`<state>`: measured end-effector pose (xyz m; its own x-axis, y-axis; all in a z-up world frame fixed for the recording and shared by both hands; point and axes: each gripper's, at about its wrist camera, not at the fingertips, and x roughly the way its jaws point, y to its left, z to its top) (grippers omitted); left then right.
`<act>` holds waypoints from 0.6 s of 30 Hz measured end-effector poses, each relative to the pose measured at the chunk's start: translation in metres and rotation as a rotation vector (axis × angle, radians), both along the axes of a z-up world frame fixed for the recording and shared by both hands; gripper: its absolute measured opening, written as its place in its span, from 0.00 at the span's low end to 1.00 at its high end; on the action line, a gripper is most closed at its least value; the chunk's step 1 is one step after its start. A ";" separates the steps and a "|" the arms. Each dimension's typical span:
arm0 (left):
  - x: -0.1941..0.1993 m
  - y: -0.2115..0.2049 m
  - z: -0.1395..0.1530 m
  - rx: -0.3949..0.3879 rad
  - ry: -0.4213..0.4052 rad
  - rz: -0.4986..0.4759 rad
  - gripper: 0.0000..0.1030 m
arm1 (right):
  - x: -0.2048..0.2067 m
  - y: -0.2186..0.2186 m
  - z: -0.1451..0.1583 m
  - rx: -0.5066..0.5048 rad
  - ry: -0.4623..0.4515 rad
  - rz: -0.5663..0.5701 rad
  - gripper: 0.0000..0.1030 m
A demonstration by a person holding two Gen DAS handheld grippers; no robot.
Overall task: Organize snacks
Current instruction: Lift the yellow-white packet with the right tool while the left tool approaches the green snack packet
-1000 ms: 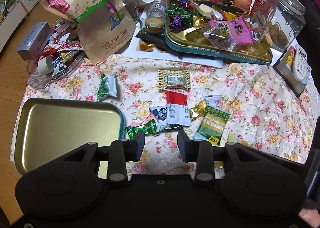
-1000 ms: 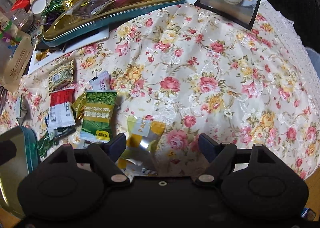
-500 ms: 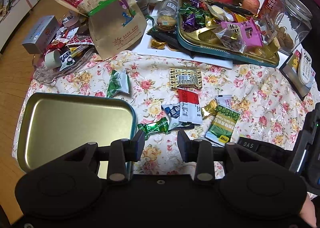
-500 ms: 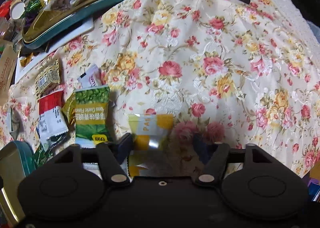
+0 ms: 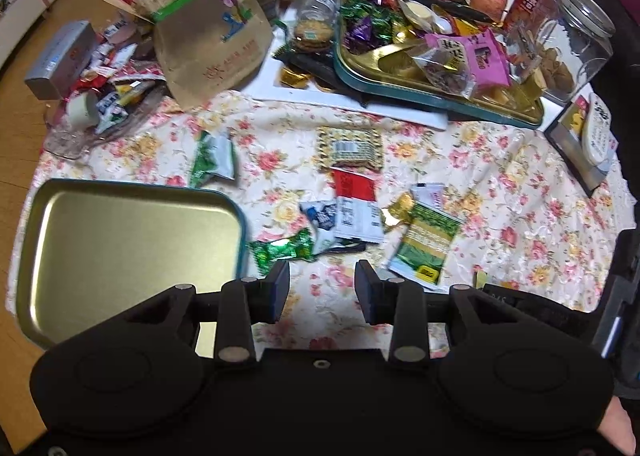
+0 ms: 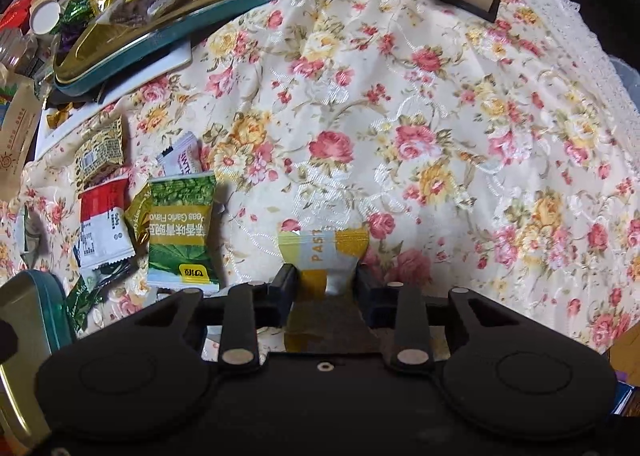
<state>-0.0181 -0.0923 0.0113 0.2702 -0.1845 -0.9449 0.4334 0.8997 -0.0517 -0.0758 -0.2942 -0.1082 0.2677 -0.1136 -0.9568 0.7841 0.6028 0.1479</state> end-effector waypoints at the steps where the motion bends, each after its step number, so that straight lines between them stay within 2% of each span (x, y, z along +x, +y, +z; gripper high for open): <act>1: 0.000 -0.002 -0.001 -0.002 0.004 -0.002 0.45 | -0.002 -0.001 0.004 -0.008 -0.005 0.002 0.33; 6: -0.003 -0.015 -0.010 -0.010 0.011 -0.022 0.44 | -0.008 -0.004 0.029 -0.032 -0.043 0.027 0.33; 10: -0.005 -0.030 -0.013 0.001 0.032 -0.087 0.44 | -0.012 -0.003 0.054 -0.054 -0.053 0.075 0.33; 14: -0.005 -0.053 -0.007 0.026 -0.020 -0.201 0.44 | -0.015 -0.009 0.080 -0.067 -0.073 0.084 0.33; 16: -0.004 -0.062 -0.005 0.069 -0.051 -0.234 0.44 | -0.015 -0.014 0.091 -0.077 -0.074 0.090 0.33; 18: -0.002 -0.066 -0.004 0.078 -0.083 -0.247 0.44 | -0.016 -0.019 0.103 -0.086 -0.097 0.094 0.33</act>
<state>-0.0205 -0.1584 0.0074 0.3031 -0.1821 -0.9354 0.6398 0.7663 0.0582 -0.0914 -0.3133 -0.0049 0.3720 -0.1640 -0.9136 0.7083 0.6863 0.1652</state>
